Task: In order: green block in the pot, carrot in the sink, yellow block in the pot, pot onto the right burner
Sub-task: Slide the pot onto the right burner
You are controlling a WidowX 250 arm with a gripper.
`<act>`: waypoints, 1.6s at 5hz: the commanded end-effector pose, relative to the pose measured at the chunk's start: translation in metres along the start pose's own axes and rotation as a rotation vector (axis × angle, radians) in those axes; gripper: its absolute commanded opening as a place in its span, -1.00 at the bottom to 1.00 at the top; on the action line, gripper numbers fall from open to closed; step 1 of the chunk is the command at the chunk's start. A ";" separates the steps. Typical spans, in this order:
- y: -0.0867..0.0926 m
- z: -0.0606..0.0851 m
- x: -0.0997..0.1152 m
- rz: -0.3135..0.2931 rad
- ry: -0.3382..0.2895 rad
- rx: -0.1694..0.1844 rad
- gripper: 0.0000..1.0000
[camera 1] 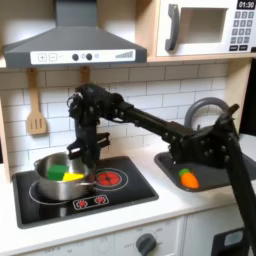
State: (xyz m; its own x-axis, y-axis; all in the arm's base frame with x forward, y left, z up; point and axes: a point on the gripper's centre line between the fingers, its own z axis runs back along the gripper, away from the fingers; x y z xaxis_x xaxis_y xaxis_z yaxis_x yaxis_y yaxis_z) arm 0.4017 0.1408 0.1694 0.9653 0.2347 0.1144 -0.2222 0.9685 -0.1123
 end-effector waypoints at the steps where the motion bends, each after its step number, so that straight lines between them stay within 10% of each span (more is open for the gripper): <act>1: -0.024 0.002 -0.012 -0.063 -0.002 -0.018 -1.00; 8: -0.072 -0.003 -0.032 -0.178 0.029 -0.068 -1.00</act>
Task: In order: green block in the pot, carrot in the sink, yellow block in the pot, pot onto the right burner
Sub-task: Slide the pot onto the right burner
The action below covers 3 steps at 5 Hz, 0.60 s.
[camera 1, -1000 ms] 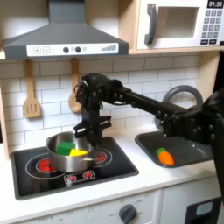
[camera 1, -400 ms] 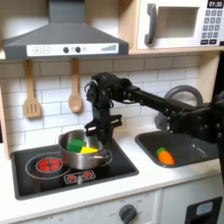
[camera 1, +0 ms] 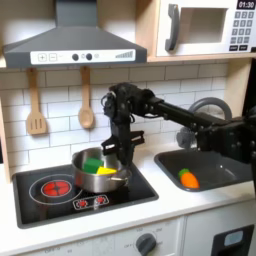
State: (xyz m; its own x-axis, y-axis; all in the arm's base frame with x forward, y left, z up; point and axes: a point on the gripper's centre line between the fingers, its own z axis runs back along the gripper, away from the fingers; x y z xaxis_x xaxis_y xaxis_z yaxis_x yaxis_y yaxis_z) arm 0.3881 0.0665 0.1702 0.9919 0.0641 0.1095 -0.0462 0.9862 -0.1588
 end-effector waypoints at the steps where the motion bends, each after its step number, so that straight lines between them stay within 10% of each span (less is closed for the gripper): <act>1: -0.011 -0.001 -0.003 -0.024 0.005 -0.004 -1.00; 3: -0.017 -0.001 -0.005 -0.034 0.006 -0.010 -1.00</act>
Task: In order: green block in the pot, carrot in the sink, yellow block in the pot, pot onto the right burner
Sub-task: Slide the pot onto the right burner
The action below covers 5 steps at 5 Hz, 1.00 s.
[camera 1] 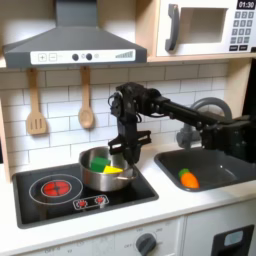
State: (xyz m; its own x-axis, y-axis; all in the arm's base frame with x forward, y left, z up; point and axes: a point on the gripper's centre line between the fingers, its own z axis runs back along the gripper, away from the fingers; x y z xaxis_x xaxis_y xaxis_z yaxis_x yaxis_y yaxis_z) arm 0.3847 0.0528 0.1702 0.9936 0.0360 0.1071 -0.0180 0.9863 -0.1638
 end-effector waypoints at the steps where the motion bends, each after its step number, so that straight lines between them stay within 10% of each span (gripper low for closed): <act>1: -0.002 0.002 -0.003 0.022 0.005 -0.008 0.03; 2: -0.005 0.004 -0.003 0.003 0.003 -0.009 1.00; 5: -0.009 0.069 -0.020 -0.019 -0.196 -0.033 1.00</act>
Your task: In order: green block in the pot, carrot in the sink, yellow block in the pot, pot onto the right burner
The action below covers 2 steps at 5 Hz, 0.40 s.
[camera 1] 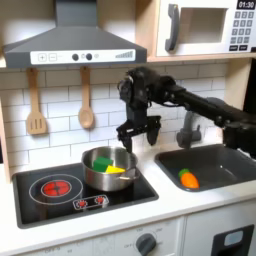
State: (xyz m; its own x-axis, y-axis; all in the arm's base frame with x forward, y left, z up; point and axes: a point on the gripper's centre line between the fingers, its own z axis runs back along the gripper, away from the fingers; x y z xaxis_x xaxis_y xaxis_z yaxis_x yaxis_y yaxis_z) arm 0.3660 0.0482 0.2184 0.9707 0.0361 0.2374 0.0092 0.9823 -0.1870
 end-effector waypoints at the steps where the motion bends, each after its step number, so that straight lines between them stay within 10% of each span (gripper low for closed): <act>1: 0.013 0.050 -0.007 0.088 -0.245 -0.009 1.00; 2: 0.019 0.080 -0.013 0.112 -0.399 -0.022 1.00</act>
State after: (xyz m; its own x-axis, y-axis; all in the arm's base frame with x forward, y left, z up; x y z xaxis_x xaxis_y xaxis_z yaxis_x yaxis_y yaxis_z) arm 0.3298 0.0800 0.2890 0.7943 0.2133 0.5688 -0.0818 0.9654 -0.2477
